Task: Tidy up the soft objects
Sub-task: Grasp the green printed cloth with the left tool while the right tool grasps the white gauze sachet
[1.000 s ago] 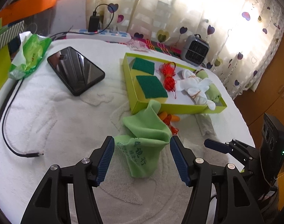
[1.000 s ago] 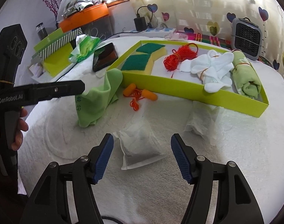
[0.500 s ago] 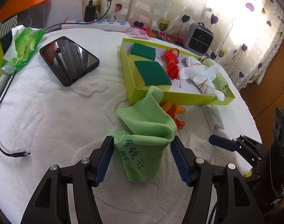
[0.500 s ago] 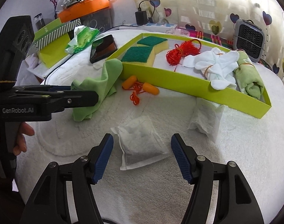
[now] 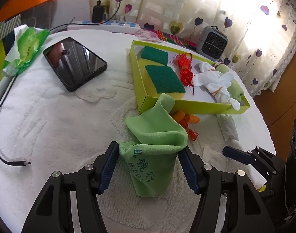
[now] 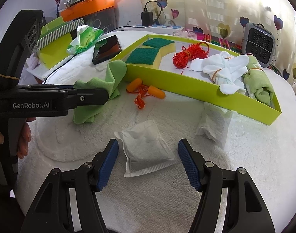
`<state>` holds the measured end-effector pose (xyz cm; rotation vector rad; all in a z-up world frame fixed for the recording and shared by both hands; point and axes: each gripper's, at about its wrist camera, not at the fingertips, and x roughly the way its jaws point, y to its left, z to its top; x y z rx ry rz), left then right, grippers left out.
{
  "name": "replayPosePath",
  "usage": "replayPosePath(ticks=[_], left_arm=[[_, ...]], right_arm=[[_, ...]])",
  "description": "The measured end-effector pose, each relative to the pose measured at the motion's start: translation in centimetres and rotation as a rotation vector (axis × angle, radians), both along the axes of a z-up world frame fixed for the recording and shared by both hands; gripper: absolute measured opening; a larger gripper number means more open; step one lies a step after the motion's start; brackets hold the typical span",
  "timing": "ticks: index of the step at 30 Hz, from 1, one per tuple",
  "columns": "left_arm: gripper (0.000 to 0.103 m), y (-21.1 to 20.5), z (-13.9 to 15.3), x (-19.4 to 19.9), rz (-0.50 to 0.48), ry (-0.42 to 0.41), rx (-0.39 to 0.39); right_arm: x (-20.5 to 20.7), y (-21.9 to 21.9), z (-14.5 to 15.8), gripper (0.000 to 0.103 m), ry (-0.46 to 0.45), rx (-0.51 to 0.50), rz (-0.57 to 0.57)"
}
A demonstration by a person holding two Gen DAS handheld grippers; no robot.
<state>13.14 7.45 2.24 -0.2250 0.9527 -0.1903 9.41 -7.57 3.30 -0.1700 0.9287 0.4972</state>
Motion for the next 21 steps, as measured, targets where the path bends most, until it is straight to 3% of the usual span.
replayPosePath(ticks=[8,21], left_arm=[[0.032,0.35,-0.10,0.01,0.026,-0.005,0.019],[0.017,0.48,0.01,-0.25,0.036,-0.015,0.030]], right_arm=[[0.09,-0.53,0.13,0.046,-0.007,-0.002,-0.032],[0.11,-0.79,0.18,0.036,-0.015,0.000,-0.051]])
